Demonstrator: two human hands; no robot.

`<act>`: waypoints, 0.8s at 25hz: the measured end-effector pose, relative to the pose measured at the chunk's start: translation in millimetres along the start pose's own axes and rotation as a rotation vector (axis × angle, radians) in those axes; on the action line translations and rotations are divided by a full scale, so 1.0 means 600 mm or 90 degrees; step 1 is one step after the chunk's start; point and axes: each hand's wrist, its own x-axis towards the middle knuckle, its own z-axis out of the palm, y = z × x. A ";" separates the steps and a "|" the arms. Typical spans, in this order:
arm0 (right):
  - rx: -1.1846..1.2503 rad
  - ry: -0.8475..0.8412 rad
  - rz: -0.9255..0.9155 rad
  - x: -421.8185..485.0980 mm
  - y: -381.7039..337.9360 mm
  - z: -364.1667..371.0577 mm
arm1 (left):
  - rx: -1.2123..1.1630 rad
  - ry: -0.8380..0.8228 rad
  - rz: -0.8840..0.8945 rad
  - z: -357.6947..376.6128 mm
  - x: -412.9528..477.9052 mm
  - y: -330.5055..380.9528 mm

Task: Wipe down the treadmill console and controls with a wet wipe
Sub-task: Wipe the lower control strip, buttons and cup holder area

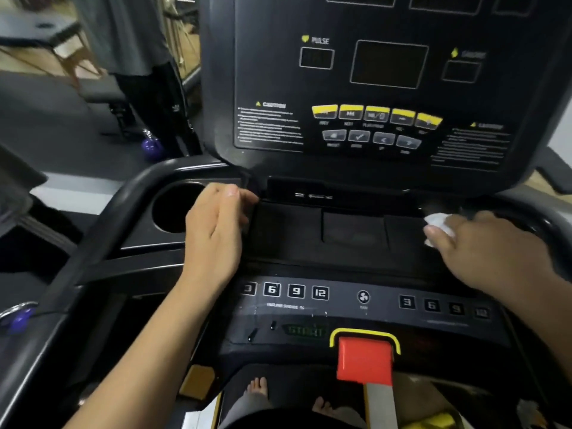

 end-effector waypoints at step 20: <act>-0.021 0.029 -0.015 0.004 0.007 -0.006 | -0.025 -0.189 -0.036 0.038 0.009 -0.014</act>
